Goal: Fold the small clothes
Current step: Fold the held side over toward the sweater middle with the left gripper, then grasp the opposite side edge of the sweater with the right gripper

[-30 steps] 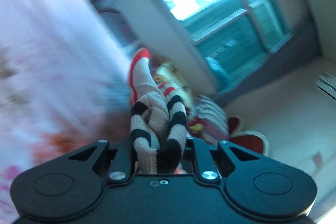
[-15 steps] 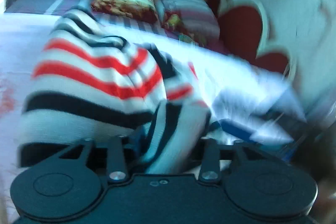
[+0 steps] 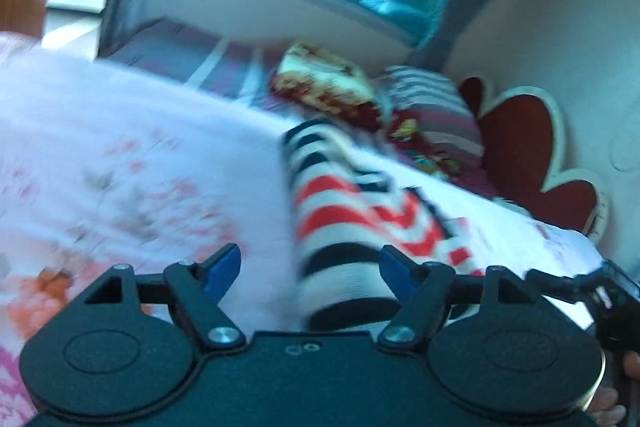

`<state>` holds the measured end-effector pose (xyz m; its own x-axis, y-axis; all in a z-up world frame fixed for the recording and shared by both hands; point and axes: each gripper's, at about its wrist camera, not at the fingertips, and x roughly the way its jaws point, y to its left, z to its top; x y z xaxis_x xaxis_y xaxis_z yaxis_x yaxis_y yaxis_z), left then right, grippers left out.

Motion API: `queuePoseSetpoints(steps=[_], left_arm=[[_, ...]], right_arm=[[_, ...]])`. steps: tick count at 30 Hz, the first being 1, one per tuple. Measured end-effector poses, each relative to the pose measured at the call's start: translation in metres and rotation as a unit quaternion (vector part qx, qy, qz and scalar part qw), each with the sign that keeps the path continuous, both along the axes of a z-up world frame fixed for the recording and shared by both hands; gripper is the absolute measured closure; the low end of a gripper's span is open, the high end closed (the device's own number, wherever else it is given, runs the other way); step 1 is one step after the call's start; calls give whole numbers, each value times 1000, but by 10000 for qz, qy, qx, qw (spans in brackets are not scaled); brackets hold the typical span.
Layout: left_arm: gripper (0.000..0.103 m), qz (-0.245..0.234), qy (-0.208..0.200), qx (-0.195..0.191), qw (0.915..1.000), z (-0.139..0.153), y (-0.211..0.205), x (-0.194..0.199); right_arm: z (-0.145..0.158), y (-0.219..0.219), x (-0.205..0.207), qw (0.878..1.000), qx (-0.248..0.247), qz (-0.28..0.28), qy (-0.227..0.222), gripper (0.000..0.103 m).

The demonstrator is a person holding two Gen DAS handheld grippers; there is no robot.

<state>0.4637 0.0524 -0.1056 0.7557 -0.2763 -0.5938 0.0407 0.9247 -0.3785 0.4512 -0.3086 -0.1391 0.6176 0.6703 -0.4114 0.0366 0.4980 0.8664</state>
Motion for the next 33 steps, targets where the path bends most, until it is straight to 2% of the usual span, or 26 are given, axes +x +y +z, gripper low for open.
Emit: queuePoseSetpoints(steps=[2, 5, 7, 9, 10, 11, 13, 15, 17, 19, 20, 21, 22, 24, 27, 28, 29, 30, 32, 33], left_arm=[[32, 126, 50, 183, 9997, -5, 3, 2], [33, 150, 199, 205, 9995, -18, 7, 15], [33, 184, 201, 150, 9995, -15, 3, -1], [33, 196, 173, 120, 9996, -10, 12, -8], [33, 198, 82, 49, 9998, -8, 15, -11], [33, 180, -12, -109, 9998, -10, 17, -9], [33, 60, 53, -271, 9996, -19, 15, 1], [32, -66, 196, 31, 9998, -25, 4, 11], [33, -100, 149, -37, 9998, -23, 3, 12], [37, -162, -12, -113, 9998, -20, -1, 11], [37, -252, -60, -97, 9996, -20, -5, 10], [35, -348, -39, -15, 9994, -22, -11, 12], [34, -434, 29, 91, 9990, -27, -17, 15], [31, -487, 147, 178, 9985, -32, -29, 20], [32, -531, 135, 477, 9974, -26, -42, 25], [33, -618, 92, 531, 9966, -21, -44, 25], [35, -702, -11, 529, 9961, -17, -42, 24], [33, -720, -149, 478, 9961, -15, -37, 24], [33, -584, -273, 309, 9974, -15, -26, 26], [34, -524, -159, 259, 9982, -18, -22, 31]], right_arm=[[-4, 12, 7, 9997, -86, 128, 177, 23], [-11, 27, 20, 9981, -392, 307, 367, 38], [-13, 34, 26, 9973, -557, 333, 342, 46], [-13, 38, 30, 9962, -725, 386, 279, 46], [-11, 40, 32, 9952, -857, 428, 203, 50], [-8, 43, 32, 9930, -1083, 466, 85, 69], [-2, 51, 31, 9863, -1532, 589, -150, 77], [9, 60, 23, 9745, -2037, 726, -607, 80], [25, 68, 11, 9542, -2628, 773, -1200, 81], [39, 66, -5, 9369, -2949, 736, -1729, 81], [42, 62, -12, 9310, -3024, 686, -1928, 81], [39, 57, -15, 9302, -3063, 643, -1919, 81], [29, 52, -12, 9335, -3097, 614, -1698, 81], [-6, 42, 2, 9507, -2879, 700, -918, 81], [-20, 19, 3, 9755, -2077, 357, -635, 79], [-21, 14, 2, 9802, -1878, 226, -590, 64], [-20, 11, 1, 9821, -1777, 133, -605, 49], [-18, 9, 0, 9832, -1700, 112, -660, 45], [-18, 13, 7, 9838, -1672, 170, -621, 44], [-17, 14, 10, 9822, -1764, 194, -615, 46]])
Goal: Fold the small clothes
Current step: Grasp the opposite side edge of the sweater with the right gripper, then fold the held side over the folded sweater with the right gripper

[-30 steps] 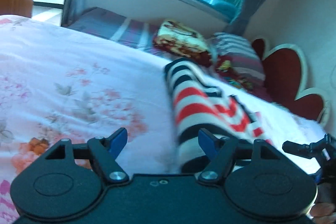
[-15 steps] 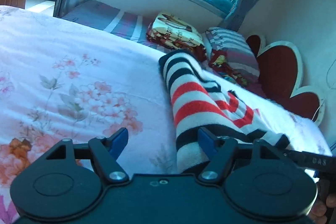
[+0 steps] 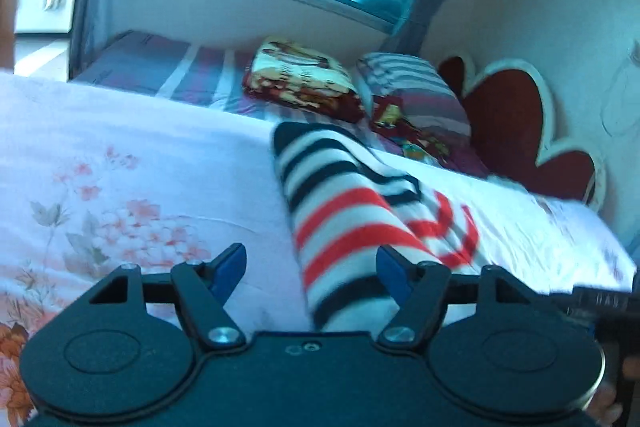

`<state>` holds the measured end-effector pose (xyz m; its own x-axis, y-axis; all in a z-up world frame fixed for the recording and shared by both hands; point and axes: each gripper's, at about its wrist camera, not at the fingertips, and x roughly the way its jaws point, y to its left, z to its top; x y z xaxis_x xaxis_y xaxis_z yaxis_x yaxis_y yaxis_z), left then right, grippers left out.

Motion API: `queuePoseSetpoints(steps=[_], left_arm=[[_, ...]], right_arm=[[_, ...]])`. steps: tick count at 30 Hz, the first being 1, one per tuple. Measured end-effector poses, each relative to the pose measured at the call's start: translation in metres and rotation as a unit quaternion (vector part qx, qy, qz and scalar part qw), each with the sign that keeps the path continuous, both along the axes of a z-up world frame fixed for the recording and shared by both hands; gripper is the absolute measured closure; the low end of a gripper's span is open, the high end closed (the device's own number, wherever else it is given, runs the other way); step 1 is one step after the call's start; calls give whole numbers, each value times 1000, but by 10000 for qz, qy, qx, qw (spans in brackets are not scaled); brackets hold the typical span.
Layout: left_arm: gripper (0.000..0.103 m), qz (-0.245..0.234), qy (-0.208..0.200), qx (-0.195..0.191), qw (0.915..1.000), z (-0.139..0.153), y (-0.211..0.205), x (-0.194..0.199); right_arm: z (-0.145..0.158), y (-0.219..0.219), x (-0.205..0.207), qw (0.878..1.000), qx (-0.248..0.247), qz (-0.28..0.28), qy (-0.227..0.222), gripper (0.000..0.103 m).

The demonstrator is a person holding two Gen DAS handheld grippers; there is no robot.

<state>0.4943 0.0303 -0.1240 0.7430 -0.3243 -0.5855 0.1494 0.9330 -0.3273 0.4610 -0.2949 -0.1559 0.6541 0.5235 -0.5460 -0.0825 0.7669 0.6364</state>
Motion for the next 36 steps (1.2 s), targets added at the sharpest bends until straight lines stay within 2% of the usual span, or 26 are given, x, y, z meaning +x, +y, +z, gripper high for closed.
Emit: queuePoseSetpoints(steps=[1, 2, 4, 7, 10, 12, 13, 16, 18, 19, 21, 23, 27, 31, 33, 35, 36], left_arm=[[35, 17, 194, 49, 9998, -5, 0, 6], [34, -4, 298, 164, 9994, -10, -2, 10], [34, -20, 274, 134, 9995, -11, -5, 11], [36, -121, 207, 87, 9997, -10, -13, 11], [32, -331, 281, 230, 9988, -17, -36, 16], [32, -370, 302, 386, 9981, -21, -52, 19], [32, -336, 249, 511, 9978, -21, -56, 20], [31, -344, 254, 622, 9971, -21, -57, 20], [35, -438, 296, 662, 9964, -15, -53, 22], [37, -485, 256, 585, 9968, -10, -48, 22], [37, -485, 23, 319, 9983, 1, -39, 24], [37, -527, 15, 181, 9984, 0, -37, 34], [37, -578, 198, 9, 9981, -8, -41, 62], [34, -487, 404, -32, 9980, -18, -41, 82], [34, -429, 475, -74, 9979, -20, -39, 89], [34, -377, 527, -88, 9979, -23, -38, 95], [35, -360, 551, -76, 9978, -24, -39, 97]], right_arm=[[1, 4, 3, 9998, -181, 28, -13, 72], [2, 10, 8, 9990, -448, 57, -27, 78], [12, 18, 4, 9949, -928, 130, -382, 81], [27, 16, -13, 9865, -1356, 62, -916, 81], [9, -3, -17, 9898, -1275, -190, -614, 81], [-5, -16, -16, 9944, -889, -354, -452, 81], [-6, -20, -17, 9955, -754, -392, -428, 81], [0, -18, -15, 9951, -837, -319, -413, 81], [10, -25, -15, 9951, -771, -357, -508, 69], [14, -31, -16, 9933, -797, -544, -637, 54], [21, -47, -5, 9927, -537, -738, -793, 51], [19, -59, 18, 9945, -209, -784, -669, 52], [15, -62, 65, 9965, 15, -603, -575, 52], [3, -61, 98, 9981, -12, -545, -299, 52], [-2, -60, 103, 9982, -13, -525, -292, 58], [-3, -60, 103, 9981, 1, -476, -396, 78], [-3, -57, 100, 9983, 0, -393, -441, 82]])
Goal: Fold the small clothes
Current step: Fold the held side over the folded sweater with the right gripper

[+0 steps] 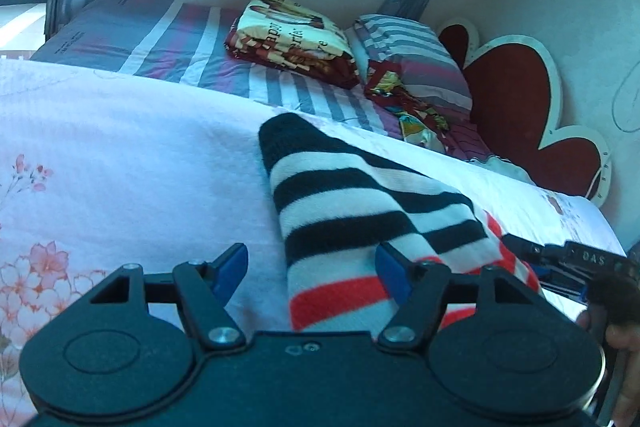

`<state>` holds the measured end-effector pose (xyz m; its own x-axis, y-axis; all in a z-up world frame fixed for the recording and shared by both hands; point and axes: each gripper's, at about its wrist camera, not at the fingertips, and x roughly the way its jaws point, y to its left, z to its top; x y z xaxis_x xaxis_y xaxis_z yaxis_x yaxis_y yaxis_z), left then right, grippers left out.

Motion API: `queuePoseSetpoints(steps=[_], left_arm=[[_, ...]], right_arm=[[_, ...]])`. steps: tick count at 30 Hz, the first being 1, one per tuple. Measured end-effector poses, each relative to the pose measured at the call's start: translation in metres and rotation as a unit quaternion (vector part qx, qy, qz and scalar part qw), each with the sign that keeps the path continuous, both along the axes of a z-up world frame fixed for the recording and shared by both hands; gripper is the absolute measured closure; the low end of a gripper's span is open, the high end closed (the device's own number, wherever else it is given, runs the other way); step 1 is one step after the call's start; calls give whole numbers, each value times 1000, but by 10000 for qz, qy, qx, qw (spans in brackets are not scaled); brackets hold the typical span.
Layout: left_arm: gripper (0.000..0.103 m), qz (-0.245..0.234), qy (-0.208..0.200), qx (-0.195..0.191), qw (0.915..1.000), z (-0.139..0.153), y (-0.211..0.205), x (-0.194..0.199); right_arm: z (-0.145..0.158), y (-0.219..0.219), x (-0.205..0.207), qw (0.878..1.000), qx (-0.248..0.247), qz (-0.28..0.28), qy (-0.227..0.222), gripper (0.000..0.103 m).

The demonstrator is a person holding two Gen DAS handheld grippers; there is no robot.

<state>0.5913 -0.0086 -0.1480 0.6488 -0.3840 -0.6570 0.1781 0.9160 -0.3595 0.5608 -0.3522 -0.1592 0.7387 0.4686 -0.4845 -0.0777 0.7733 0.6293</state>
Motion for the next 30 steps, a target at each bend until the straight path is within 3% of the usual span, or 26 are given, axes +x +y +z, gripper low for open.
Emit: queuePoseSetpoints(steps=[2, 4, 6, 8, 10, 13, 15, 18, 20, 23, 24, 26, 27, 30], left_arm=[[36, -7, 20, 74, 10000, -1, -3, 3], [36, -3, -94, 332, 9994, 1, -9, 2], [37, -28, -315, 986, 9946, 5, -22, -1], [36, -58, -317, 1575, 9870, 1, -38, 1], [34, -24, -347, 1709, 9847, -1, -44, 3], [34, -100, -386, 1757, 9836, 2, -41, 0], [39, -112, -510, 1698, 9841, 16, -36, -11], [36, -194, -809, 1331, 9876, 34, -35, -37], [36, -406, -851, 1435, 9852, 32, -47, -46], [34, -410, -716, 1651, 9828, 14, -65, -44], [33, -380, -582, 1677, 9834, 7, -67, -42], [34, -378, -517, 1653, 9842, 8, -67, -39], [39, -396, -491, 1614, 9849, 15, -65, -38], [43, -440, -878, 1344, 9861, 37, -61, -41]], right_arm=[[5, 7, -7, 9991, -371, 38, -194, 94], [15, 19, -28, 9914, -1067, -186, -733, 94], [19, 36, -45, 9761, -1863, -377, -1057, 94], [10, 54, -48, 9632, -2462, -385, -1008, 94], [-5, 62, -41, 9654, -2490, -304, -716, 94], [-4, 53, -42, 9729, -2185, -376, -662, 91], [8, 45, -50, 9721, -2136, -519, -822, 90], [29, 40, -67, 9749, -1907, -400, -1073, 91], [37, 48, -73, 9753, -1842, -140, -1206, 91], [36, 82, -67, 9671, -2235, 498, -1108, 91], [26, 93, -55, 9631, -2488, 719, -729, 91], [19, 97, -48, 9624, -2568, 734, -490, 90], [24, 97, -46, 9641, -2516, 731, -438, 90], [47, 97, -52, 9638, -2427, 606, -921, 90]])
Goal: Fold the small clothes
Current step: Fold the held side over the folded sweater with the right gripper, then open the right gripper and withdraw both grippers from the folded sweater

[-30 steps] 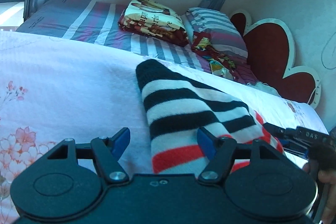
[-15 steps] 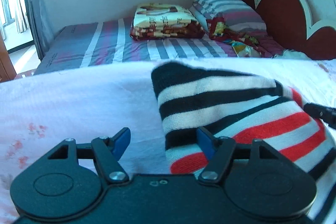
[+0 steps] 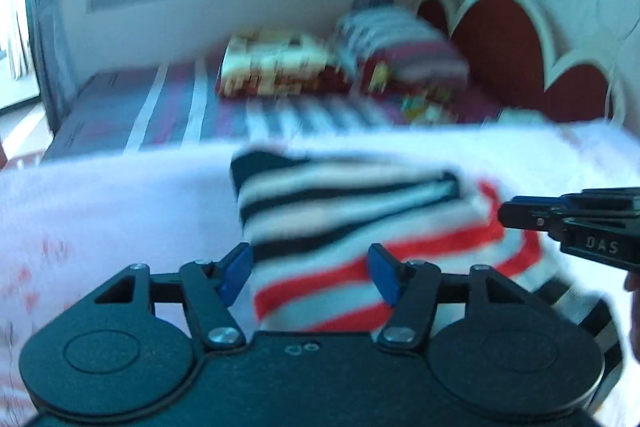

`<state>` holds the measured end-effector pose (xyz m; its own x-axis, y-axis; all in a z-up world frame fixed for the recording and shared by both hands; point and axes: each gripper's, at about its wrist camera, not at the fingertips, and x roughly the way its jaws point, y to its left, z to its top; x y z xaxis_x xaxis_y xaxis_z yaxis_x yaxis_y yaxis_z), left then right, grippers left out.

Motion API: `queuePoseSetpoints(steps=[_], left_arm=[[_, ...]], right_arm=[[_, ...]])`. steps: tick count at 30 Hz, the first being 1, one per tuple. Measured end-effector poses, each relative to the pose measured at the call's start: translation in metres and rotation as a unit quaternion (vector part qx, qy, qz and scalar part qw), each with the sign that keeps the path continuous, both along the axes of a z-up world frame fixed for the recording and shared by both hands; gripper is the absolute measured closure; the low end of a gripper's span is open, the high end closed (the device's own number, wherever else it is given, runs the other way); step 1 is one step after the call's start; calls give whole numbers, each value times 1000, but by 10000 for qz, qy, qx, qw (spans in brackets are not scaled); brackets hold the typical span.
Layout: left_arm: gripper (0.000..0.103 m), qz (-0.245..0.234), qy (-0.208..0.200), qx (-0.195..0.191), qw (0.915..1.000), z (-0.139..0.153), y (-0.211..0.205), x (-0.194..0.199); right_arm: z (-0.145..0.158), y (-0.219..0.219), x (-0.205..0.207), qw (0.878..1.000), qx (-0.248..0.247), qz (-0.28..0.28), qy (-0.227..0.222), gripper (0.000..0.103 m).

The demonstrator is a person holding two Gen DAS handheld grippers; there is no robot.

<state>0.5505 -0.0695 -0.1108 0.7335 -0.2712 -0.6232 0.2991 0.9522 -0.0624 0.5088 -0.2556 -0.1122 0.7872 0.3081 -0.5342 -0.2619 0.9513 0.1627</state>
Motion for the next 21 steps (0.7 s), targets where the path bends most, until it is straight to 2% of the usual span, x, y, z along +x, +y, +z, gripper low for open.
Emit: queuePoseSetpoints(steps=[2, 4, 5, 6, 7, 11, 15, 17, 19, 21], left_arm=[[42, -147, 32, -4, 9999, 2, -11, 8], [40, -308, 315, 75, 9990, -9, -26, 21], [38, -335, 588, 199, 9975, -20, -34, 28], [33, -338, 676, 414, 9963, -30, -40, 31], [32, -337, 550, 482, 9968, -33, -42, 31], [34, -310, 619, 494, 9964, -25, -41, 28], [36, -384, 302, 286, 9984, -7, -20, -9], [36, -428, 334, 216, 9983, -13, -15, -27], [31, -407, 210, 447, 9979, -25, -17, -36], [29, -317, 77, 498, 9982, -30, -21, -36]], right_arm=[[4, 7, 10, 10000, 12, 63, -28, 90], [-8, 17, 31, 9990, -49, 164, 409, 90], [-20, 23, 40, 9976, -252, 150, 633, 90], [-23, 22, 43, 9984, -238, 109, 508, 90], [-24, 21, 43, 9985, -153, 55, 515, 90], [-18, 18, 36, 9985, -242, 59, 487, 89], [-10, 2, -2, 9988, -199, 255, 374, 90], [-12, 8, -26, 9975, -391, 461, 373, 90], [-30, 13, -34, 9955, -641, 545, 430, 90], [-37, 13, -36, 9967, -588, 488, 279, 90]])
